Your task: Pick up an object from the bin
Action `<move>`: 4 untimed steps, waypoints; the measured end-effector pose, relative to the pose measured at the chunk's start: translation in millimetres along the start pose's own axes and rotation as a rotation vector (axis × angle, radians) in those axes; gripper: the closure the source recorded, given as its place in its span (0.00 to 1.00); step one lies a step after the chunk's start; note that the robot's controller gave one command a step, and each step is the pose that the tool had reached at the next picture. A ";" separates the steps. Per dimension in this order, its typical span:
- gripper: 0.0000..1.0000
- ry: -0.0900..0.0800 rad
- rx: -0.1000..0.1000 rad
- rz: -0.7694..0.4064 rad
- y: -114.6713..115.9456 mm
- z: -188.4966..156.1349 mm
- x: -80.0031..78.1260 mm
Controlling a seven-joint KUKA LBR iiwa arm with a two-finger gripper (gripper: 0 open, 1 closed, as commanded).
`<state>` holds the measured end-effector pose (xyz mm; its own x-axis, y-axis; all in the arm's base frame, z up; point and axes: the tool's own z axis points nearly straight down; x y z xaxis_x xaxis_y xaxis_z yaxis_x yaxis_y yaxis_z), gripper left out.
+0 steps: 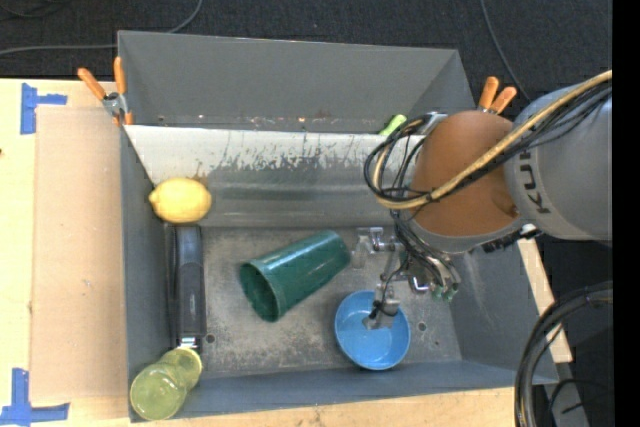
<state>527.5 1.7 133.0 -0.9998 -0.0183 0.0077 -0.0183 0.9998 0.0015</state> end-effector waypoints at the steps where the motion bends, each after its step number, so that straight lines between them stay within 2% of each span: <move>1: 0.00 -0.010 0.003 -0.085 -14.0 3.3 0.4; 2: 0.00 0.002 -0.003 -0.047 28.9 66.4 -49.4; 3: 1.00 -0.012 0.004 -0.275 -0.6 49.3 -25.6; 4: 1.00 -0.012 0.004 -0.275 -0.6 49.3 -25.5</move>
Offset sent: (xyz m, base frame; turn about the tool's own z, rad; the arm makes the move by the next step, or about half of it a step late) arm 0.0478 0.0266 -0.0630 -0.0430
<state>552.6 1.7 83.5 -0.9572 -0.2894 -0.0040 -0.2894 0.9572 -0.0023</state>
